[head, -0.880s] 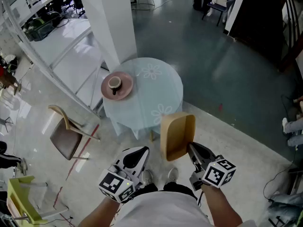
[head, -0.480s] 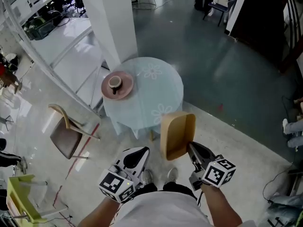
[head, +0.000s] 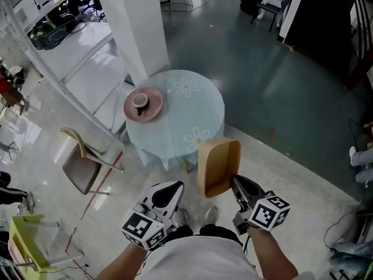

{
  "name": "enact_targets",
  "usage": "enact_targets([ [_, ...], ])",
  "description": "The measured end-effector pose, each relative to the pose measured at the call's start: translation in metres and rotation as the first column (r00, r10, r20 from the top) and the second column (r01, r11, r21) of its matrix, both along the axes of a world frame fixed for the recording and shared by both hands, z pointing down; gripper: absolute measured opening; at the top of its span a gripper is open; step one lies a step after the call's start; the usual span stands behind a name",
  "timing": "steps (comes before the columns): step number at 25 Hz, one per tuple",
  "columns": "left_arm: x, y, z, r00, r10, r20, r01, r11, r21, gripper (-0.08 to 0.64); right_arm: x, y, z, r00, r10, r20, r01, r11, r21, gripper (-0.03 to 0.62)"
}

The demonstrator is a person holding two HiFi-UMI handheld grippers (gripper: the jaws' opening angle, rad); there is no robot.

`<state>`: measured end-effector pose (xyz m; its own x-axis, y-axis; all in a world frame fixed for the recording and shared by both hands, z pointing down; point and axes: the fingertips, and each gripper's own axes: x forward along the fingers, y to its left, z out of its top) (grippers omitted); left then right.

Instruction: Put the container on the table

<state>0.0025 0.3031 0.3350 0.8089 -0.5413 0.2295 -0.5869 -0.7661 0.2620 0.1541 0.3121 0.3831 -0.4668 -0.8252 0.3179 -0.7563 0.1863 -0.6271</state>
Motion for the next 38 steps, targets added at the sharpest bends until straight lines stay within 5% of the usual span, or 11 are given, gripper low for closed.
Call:
enact_targets([
  [22,0.084,0.022,0.000,0.998,-0.052,0.035,0.052,0.999,0.011,0.021,0.084,0.010,0.006,0.998,-0.051,0.039,0.051,0.999,0.005,0.028],
  [38,0.101,0.005,0.002,0.994,-0.099,0.038,0.098,0.995,0.028,0.021,0.107,-0.010,0.011,0.995,-0.082,0.052,0.081,0.997,0.016,0.028],
])
